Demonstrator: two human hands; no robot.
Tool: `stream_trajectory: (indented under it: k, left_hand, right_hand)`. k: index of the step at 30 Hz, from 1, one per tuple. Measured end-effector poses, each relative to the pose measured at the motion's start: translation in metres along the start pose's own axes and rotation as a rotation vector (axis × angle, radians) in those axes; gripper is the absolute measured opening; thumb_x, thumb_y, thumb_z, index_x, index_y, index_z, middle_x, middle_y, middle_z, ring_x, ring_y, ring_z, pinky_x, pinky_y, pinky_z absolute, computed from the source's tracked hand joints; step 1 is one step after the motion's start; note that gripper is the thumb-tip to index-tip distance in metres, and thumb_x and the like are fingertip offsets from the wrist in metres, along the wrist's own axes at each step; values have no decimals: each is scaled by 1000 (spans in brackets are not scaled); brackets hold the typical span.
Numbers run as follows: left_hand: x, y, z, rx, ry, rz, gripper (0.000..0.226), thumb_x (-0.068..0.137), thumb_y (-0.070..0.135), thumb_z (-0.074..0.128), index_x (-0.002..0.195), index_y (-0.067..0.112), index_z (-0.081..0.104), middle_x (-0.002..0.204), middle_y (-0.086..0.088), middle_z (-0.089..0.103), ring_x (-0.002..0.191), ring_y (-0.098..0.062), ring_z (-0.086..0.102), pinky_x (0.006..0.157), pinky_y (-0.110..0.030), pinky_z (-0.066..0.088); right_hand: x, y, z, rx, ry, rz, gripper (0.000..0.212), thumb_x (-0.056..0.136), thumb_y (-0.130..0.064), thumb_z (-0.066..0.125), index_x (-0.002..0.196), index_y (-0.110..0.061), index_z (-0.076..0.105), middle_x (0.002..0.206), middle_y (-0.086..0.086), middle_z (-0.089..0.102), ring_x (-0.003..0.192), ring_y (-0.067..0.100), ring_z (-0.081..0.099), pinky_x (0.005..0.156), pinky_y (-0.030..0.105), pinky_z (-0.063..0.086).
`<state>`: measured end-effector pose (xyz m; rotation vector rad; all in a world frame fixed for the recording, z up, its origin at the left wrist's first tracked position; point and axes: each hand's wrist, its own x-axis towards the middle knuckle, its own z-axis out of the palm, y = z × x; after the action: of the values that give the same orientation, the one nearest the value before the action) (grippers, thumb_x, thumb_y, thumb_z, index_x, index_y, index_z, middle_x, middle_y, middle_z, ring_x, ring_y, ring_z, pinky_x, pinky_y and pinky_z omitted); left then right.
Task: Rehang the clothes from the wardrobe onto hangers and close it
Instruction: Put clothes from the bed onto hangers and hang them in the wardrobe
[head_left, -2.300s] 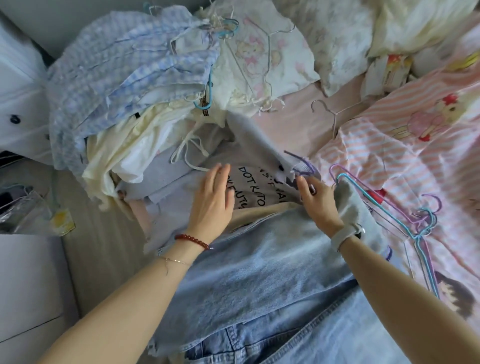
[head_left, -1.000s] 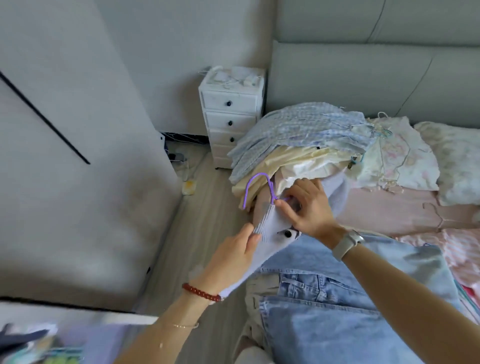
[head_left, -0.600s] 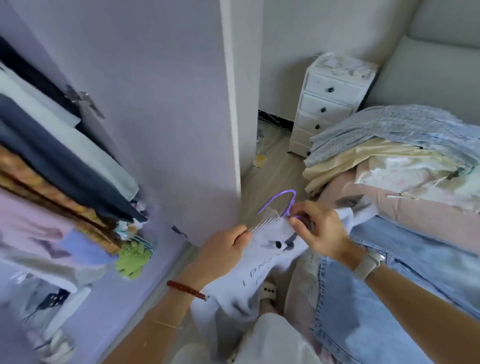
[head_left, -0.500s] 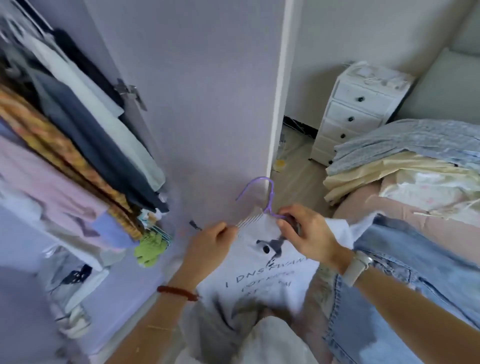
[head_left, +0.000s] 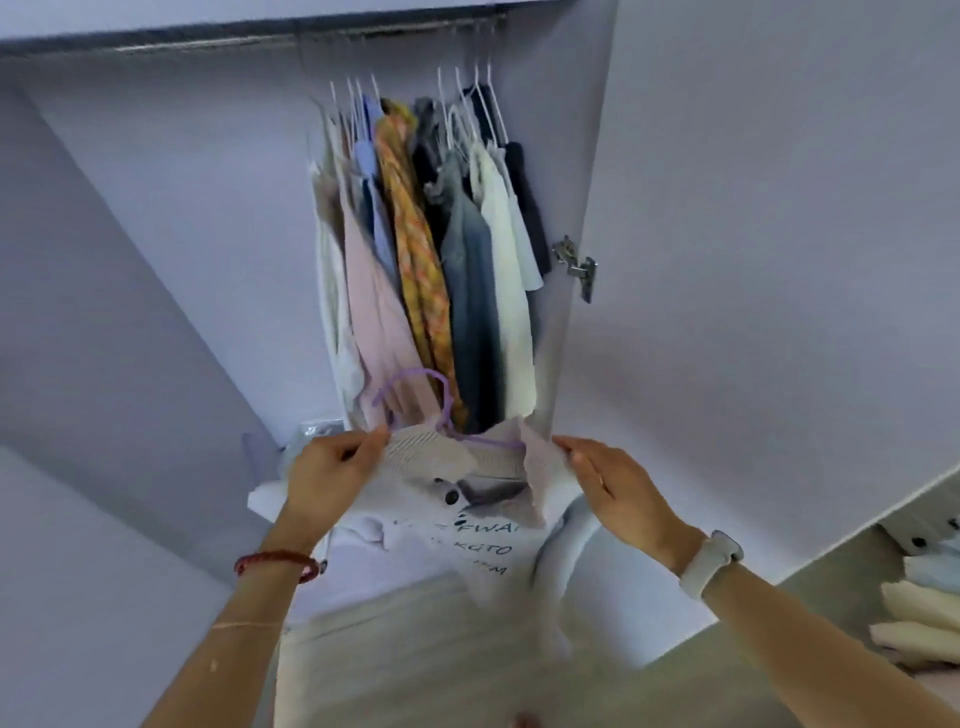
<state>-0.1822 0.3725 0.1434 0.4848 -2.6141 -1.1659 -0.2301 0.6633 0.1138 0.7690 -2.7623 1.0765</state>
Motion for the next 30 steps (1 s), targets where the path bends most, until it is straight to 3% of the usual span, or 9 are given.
stream_trajectory:
  k: [6,9,12,14,18,21,24,27,30]
  left_hand:
    - [44,-11,-52,-102,148,-66,51,91,40,53,50,17,31,49,9,26,57,-18,24,56,-31,24]
    - [63,-20,-74,-179,217,-104,56,91,38,52,44,23,27,44,8,21,56,-18,20,53,-30,18]
    - [84,-32,-93,-172,296,-156,55,93,39,49,42,22,36,45,8,28,60,-22,28,63,-36,36]
    - [98,-41,-105,-120,335,-186,48,95,40,45,52,18,40,54,1,40,66,-26,37,87,-46,41]
    - [127,-64,-129,58,303,-224,39,96,41,40,84,10,61,90,-14,61,94,-35,52,95,-48,39]
    - [143,-74,-145,20,368,-189,32,95,32,45,116,11,58,124,-15,53,117,-36,44,101,-51,34]
    - [151,-67,-164,77,554,62,31,93,21,51,122,10,53,127,-15,47,117,-36,41,96,-46,32]
    - [162,-43,-187,181,702,389,33,85,16,52,117,7,56,121,-15,52,111,-37,45,88,-48,37]
    - [181,-14,-208,285,792,617,38,83,15,53,121,9,55,129,-18,49,122,-36,40,94,-47,31]
  right_hand:
    - [83,-13,16,-256,-37,-260,26,96,-24,44,112,-11,60,97,5,62,86,21,56,78,29,43]
    - [109,-30,24,-226,-30,-281,24,96,-24,45,102,-9,63,90,5,65,80,18,58,77,23,44]
    - [129,-60,37,-196,40,-391,35,97,-31,39,90,-9,66,70,2,66,59,16,61,59,26,51]
    - [147,-82,44,-204,178,-491,53,98,-39,26,81,-9,67,54,-1,60,43,12,54,46,19,44]
    - [170,-127,70,-220,384,-524,63,99,-37,20,69,-8,66,42,0,53,33,16,47,35,17,35]
    - [185,-150,99,-251,486,-506,67,100,-35,18,62,-9,66,41,0,53,32,15,48,37,22,36]
    - [203,-172,116,-312,524,-466,70,100,-33,13,63,-10,67,42,-3,55,33,10,50,40,15,32]
    - [221,-193,121,-334,516,-316,42,94,-27,36,68,-12,65,42,-2,54,32,15,49,43,11,24]
    - [252,-214,122,-266,572,-200,19,86,-15,54,71,-9,64,47,5,57,38,22,52,47,17,25]
